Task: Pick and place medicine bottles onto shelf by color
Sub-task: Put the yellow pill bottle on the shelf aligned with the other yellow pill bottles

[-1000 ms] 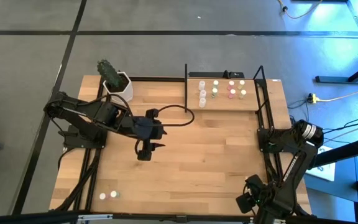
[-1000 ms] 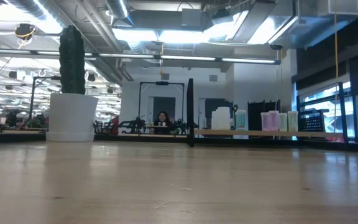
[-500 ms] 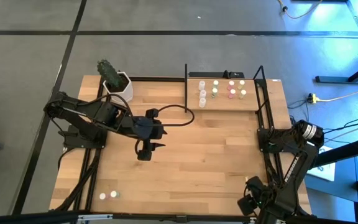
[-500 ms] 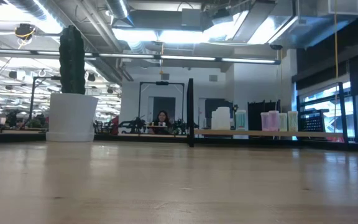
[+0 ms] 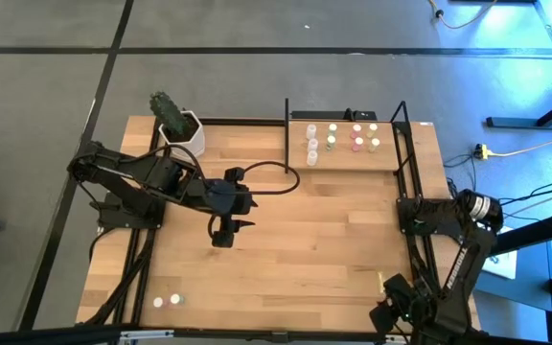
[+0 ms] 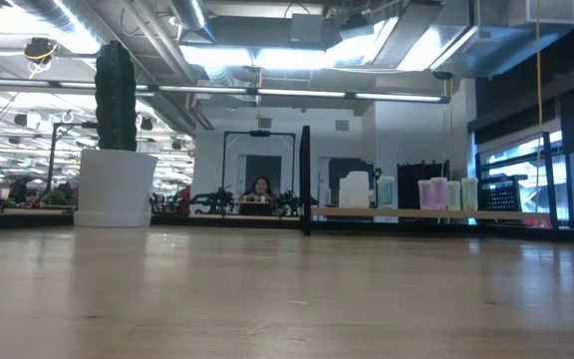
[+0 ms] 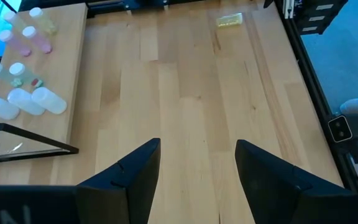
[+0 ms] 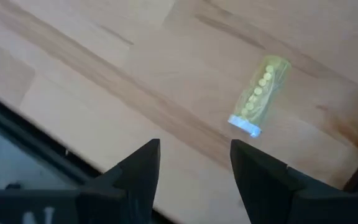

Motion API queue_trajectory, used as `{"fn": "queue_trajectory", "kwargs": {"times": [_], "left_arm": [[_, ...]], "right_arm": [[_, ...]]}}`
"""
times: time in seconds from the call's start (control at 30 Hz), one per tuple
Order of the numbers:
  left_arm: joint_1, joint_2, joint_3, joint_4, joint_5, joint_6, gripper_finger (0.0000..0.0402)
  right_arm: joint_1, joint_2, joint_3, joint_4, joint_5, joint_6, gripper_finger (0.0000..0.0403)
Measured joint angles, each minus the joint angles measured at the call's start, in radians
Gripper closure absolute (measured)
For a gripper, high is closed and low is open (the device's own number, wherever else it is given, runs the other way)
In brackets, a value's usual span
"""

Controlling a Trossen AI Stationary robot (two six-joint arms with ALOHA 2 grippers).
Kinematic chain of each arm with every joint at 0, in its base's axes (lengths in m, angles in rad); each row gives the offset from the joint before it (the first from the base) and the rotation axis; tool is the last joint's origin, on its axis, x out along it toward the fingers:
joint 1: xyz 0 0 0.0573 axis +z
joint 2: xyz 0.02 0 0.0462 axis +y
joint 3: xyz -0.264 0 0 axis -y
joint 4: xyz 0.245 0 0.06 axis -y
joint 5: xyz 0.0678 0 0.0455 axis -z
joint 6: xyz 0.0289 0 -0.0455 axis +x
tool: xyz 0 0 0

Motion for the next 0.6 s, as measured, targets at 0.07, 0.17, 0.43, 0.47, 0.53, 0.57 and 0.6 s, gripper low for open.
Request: {"fn": "queue_trajectory", "kwargs": {"times": [0.07, 0.17, 0.43, 0.47, 0.53, 0.57, 0.6], "left_arm": [[0.0, 0.0, 0.0, 0.0, 0.0, 0.0, 0.02], [0.0, 0.0, 0.0, 0.0, 0.0, 0.0, 0.02], [0.0, 0.0, 0.0, 0.0, -0.001, 0.0, 0.02], [0.0, 0.0, 0.0, 0.0, -0.001, 0.0, 0.02], [0.0, 0.0, 0.0, 0.0, -0.001, 0.0, 0.02], [0.0, 0.0, 0.0, 0.0, -0.001, 0.0, 0.02], [0.0, 0.0, 0.0, 0.0, -0.001, 0.0, 0.02]], "right_arm": [[0.021, 0.023, 0.0, -0.004, 0.032, 0.042, 0.0205], [0.044, 0.055, 0.0, -0.006, 0.048, 0.073, 0.0205], [0.067, 0.124, -0.001, -0.041, 0.057, 0.077, 0.0205], [0.067, 0.13, -0.001, -0.041, 0.056, 0.075, 0.0205], [0.066, 0.143, -0.001, -0.043, 0.053, 0.075, 0.0205], [0.066, 0.15, -0.001, -0.05, 0.053, 0.076, 0.0205], [0.066, 0.157, -0.001, -0.06, 0.053, 0.076, 0.0205]]}}
